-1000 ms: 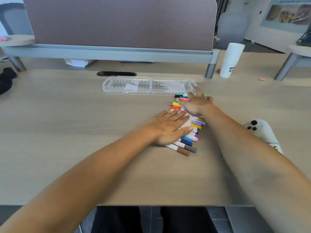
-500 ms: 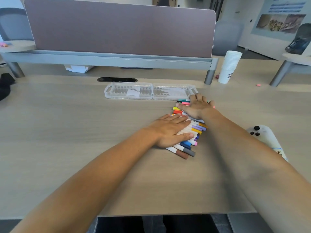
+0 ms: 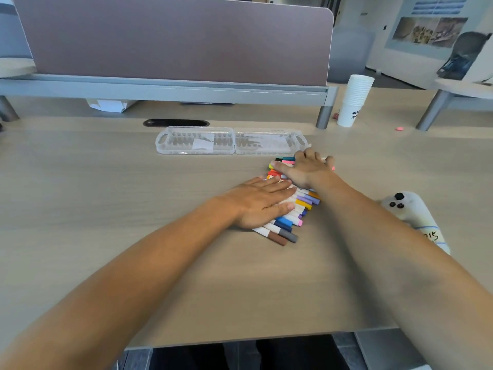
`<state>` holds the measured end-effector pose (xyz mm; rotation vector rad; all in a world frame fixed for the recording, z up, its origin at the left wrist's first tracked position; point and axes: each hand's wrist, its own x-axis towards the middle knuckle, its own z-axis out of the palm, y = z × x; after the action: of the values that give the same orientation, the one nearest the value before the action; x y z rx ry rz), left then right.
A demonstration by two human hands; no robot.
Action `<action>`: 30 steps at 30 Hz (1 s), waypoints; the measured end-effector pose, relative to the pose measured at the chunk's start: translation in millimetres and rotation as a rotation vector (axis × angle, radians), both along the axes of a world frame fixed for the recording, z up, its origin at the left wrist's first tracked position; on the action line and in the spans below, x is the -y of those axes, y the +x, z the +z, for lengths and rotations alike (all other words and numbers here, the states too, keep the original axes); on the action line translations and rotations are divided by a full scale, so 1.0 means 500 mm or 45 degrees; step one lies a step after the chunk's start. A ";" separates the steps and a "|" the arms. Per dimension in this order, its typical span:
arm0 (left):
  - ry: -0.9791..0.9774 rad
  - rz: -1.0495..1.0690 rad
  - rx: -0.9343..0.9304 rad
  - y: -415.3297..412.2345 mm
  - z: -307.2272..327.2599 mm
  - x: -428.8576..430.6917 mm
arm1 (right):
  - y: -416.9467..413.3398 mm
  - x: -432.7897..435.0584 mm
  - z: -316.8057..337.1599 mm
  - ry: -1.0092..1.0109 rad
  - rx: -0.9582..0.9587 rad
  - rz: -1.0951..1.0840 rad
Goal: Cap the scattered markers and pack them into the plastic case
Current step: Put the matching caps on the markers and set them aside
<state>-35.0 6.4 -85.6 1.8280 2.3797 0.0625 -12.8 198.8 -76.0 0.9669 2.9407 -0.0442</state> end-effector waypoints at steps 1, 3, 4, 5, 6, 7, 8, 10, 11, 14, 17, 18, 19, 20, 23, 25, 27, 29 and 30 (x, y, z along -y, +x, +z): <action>0.004 -0.023 -0.004 -0.004 -0.001 0.006 | 0.004 0.004 -0.002 -0.010 -0.005 -0.005; 0.016 -0.080 -0.017 -0.014 -0.006 0.024 | 0.011 0.017 -0.009 -0.039 -0.012 -0.039; 0.020 -0.113 -0.033 -0.021 -0.008 0.035 | 0.015 0.026 -0.013 -0.050 -0.017 -0.073; 0.021 -0.148 -0.048 -0.030 -0.010 0.048 | 0.019 0.037 -0.017 -0.058 -0.017 -0.117; 0.027 -0.181 -0.062 -0.040 -0.010 0.062 | 0.022 0.051 -0.020 -0.068 -0.014 -0.164; 0.047 -0.209 -0.077 -0.051 -0.011 0.077 | 0.025 0.066 -0.022 -0.082 -0.013 -0.209; 0.091 -0.234 -0.095 -0.061 -0.010 0.090 | 0.026 0.082 -0.022 -0.108 -0.011 -0.256; 0.208 -0.289 -0.171 -0.080 -0.006 0.114 | 0.028 0.123 -0.019 -0.175 -0.001 -0.350; 0.263 -0.315 -0.228 -0.090 -0.003 0.125 | 0.027 0.146 -0.018 -0.189 0.006 -0.378; 0.409 -0.237 -0.355 -0.105 0.006 0.156 | 0.025 0.199 -0.014 -0.149 0.024 -0.369; 0.526 0.284 -0.263 -0.054 0.006 0.179 | 0.032 0.205 0.006 -0.110 0.029 -0.341; 0.498 0.547 -0.160 -0.026 0.001 0.183 | 0.039 0.198 0.014 -0.111 0.024 -0.325; 0.425 0.770 -0.016 0.002 0.000 0.179 | 0.049 0.184 0.022 -0.099 0.014 -0.293; 0.332 0.923 0.143 0.025 -0.004 0.172 | 0.062 0.170 0.024 -0.060 0.013 -0.217; 0.172 1.030 0.209 0.059 -0.027 0.156 | 0.109 0.132 0.012 -0.019 0.015 0.230; 0.141 0.982 0.099 0.054 -0.036 0.156 | 0.128 0.121 -0.002 -0.129 -0.013 0.434; 0.073 0.872 0.046 0.037 -0.033 0.163 | 0.125 0.122 -0.016 -0.156 -0.014 0.449; -0.011 0.758 0.012 0.017 -0.022 0.172 | 0.112 0.135 -0.026 -0.131 0.015 0.350; -0.041 0.722 0.004 0.003 -0.016 0.178 | 0.104 0.148 -0.029 -0.140 0.017 0.284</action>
<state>-33.3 -82.4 -93.4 1.0837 2.7926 0.0841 39.1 125.0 -90.6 0.6191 2.9769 -0.1879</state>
